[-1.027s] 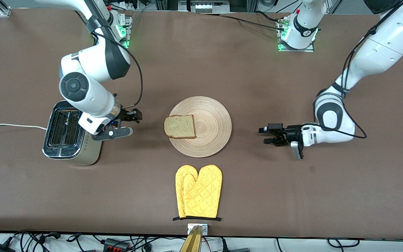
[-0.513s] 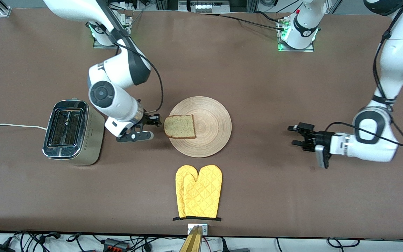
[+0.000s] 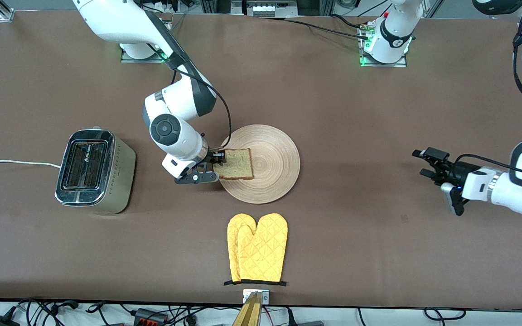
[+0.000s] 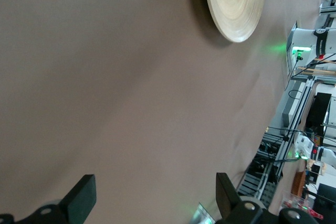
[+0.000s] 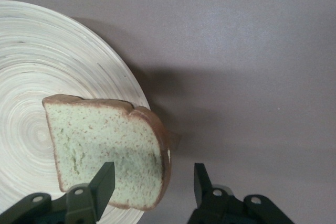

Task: Move plate and put bread in toaster
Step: 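Grasp the bread slice edge with the right gripper while the left gripper withdraws, then lift the bread slice with the right gripper and carry it over the toaster, then lower the bread slice into the toaster slot with the right gripper, then open the right gripper and raise it away from the toaster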

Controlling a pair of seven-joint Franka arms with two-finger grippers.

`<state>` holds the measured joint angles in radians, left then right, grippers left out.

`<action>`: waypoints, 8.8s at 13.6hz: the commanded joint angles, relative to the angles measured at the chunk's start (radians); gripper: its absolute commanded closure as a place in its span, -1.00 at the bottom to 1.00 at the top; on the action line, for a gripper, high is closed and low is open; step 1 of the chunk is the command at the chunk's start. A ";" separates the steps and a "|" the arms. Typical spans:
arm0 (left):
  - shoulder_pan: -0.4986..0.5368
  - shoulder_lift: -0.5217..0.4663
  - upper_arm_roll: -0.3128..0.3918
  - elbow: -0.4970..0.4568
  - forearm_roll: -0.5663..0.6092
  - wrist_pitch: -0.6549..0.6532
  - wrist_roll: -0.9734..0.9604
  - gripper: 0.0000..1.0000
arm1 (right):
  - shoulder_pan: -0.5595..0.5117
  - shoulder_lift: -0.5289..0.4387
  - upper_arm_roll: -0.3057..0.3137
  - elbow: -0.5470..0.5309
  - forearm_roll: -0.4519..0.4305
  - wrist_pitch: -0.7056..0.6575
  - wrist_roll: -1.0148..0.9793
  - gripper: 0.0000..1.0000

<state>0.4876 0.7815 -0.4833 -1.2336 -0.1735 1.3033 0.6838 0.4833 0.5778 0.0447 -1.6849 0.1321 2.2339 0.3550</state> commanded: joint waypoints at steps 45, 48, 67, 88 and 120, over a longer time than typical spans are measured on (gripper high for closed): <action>-0.586 -0.797 0.518 -0.429 0.193 0.235 -0.776 -1.00 | 0.008 -0.082 -0.019 0.200 -0.046 -0.315 -0.001 1.00; -0.589 -0.795 0.537 -0.420 0.195 0.251 -0.776 -1.00 | -0.005 -0.148 -0.023 0.200 -0.147 -0.422 -0.005 1.00; -0.586 -0.792 0.468 -0.362 0.196 0.237 -0.776 -1.00 | -0.075 -0.282 -0.201 0.206 -0.646 -0.747 -0.257 1.00; -0.581 -0.792 0.469 -0.362 0.196 0.231 -0.776 -1.00 | -0.092 -0.153 -0.207 0.206 -0.724 -0.596 -0.197 1.00; -0.586 -0.791 0.468 -0.360 0.206 0.235 -0.787 -1.00 | -0.339 -0.308 -0.234 0.344 -0.121 -0.639 -0.217 -1.00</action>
<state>-0.0965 -0.0051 -0.0140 -1.6043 0.0313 1.5461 -0.0958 0.2173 0.2697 -0.2111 -1.3580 -0.0211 1.5959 0.2042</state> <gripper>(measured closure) 0.000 0.000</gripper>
